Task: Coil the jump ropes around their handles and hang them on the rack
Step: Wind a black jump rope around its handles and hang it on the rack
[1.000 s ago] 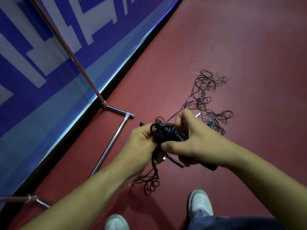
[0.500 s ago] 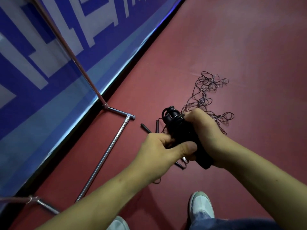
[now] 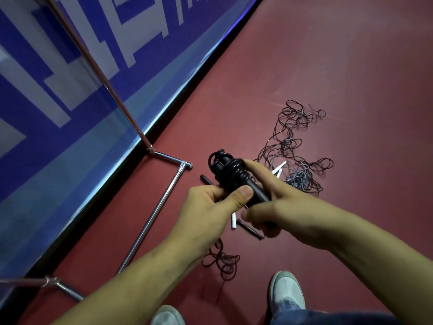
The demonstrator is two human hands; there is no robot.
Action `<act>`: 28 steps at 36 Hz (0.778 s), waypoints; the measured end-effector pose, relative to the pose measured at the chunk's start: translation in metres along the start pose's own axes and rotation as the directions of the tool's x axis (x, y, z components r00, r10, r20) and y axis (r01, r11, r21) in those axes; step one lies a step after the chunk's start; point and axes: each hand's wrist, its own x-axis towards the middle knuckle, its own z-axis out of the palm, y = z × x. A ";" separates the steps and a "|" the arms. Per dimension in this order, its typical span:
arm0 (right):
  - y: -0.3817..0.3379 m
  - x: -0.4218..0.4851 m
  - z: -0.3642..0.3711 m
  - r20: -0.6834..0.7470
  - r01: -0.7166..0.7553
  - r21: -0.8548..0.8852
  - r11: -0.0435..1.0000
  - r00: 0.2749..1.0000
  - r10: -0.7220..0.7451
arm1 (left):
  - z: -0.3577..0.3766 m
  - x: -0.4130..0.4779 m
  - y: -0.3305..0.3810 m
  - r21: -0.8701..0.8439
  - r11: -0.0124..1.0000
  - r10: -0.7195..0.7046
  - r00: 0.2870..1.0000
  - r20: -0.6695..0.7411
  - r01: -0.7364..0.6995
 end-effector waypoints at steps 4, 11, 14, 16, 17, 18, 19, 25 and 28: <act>0.004 0.012 0.007 -0.213 0.019 -0.118 0.993 0.976 -0.044 | -0.003 -0.001 0.002 0.078 0.996 -0.033 0.999 0.038 0.030; 0.012 0.021 -0.004 -0.359 -0.095 -0.624 0.775 0.916 -0.177 | -0.019 0.000 0.004 0.390 0.921 -0.056 0.994 0.098 0.013; 0.015 0.024 -0.018 -0.421 -0.150 -0.714 0.684 0.872 -0.248 | -0.017 -0.006 0.005 0.476 0.879 -0.103 0.987 0.121 0.034; 0.015 0.025 -0.024 -0.435 -0.181 -0.728 0.661 0.867 -0.242 | -0.012 -0.010 0.005 0.575 0.818 -0.076 0.986 0.148 -0.024; 0.016 0.026 -0.025 -0.435 -0.194 -0.732 0.654 0.871 -0.229 | -0.010 -0.012 0.007 0.628 0.775 -0.046 0.985 0.168 -0.071; 0.016 0.027 -0.023 -0.435 -0.207 -0.733 0.648 0.875 -0.212 | -0.008 -0.014 0.009 0.668 0.735 -0.019 0.982 0.188 -0.114; 0.016 0.028 -0.021 -0.435 -0.223 -0.738 0.637 0.879 -0.196 | -0.006 -0.015 0.012 0.691 0.705 0.008 0.977 0.215 -0.158; 0.021 0.028 -0.002 -0.313 -0.251 -0.921 0.299 0.932 -0.181 | -0.005 -0.019 0.034 0.883 0.345 0.065 0.947 0.316 -0.318; 0.028 0.020 0.008 -0.142 -0.118 -0.982 0.147 0.976 -0.165 | -0.018 -0.013 0.046 0.892 0.192 0.115 0.912 0.393 -0.409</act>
